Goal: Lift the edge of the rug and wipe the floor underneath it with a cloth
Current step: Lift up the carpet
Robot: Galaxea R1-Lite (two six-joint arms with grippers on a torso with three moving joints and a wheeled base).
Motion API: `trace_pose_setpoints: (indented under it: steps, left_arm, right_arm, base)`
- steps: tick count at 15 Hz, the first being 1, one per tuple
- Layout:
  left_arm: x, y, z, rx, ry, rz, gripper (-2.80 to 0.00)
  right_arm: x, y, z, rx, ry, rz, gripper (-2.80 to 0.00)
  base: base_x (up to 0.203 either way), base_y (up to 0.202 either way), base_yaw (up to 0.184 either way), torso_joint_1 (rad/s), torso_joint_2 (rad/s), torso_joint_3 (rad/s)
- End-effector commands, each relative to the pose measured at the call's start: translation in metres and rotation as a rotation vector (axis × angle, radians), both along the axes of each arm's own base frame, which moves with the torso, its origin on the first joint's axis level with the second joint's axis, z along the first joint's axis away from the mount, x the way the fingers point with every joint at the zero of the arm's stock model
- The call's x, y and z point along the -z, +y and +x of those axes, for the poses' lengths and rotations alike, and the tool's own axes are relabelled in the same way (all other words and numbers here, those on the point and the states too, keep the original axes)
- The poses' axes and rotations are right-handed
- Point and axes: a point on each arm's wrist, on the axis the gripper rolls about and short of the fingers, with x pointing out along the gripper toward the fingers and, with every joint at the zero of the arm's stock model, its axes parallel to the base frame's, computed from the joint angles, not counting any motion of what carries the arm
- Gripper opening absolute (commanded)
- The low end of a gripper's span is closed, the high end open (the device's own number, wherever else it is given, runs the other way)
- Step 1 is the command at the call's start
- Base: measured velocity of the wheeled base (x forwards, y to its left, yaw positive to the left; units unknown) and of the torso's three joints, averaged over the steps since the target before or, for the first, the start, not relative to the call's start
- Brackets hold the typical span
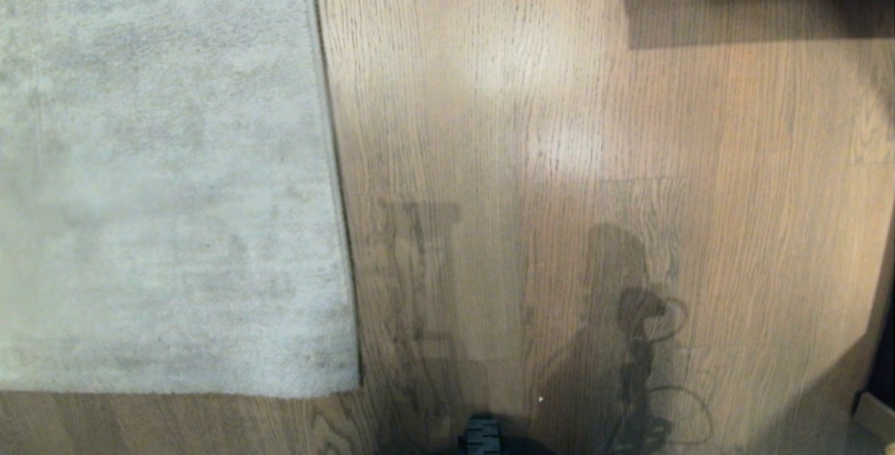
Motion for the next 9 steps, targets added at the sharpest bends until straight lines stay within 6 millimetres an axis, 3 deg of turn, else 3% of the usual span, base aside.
trace_pose_setpoints:
  steps: [1, 9]
  left_arm:
    - [0.0000, 0.0000, 0.0000, 0.000, 0.000, -0.001, -2.80]
    - [0.0000, 0.0000, 0.0000, 0.000, 0.000, -0.001, -2.80]
  right_arm:
    - [0.0045, 0.0000, 0.0002, 0.000, 0.041, -0.007, -2.80]
    - [0.0062, 0.0000, 0.0002, 0.001, 0.057, -0.004, -2.80]
  base:
    - [0.000, 0.000, 0.000, 0.000, 0.00, 0.000]
    - [0.000, 0.000, 0.000, 0.000, 0.00, 0.000]
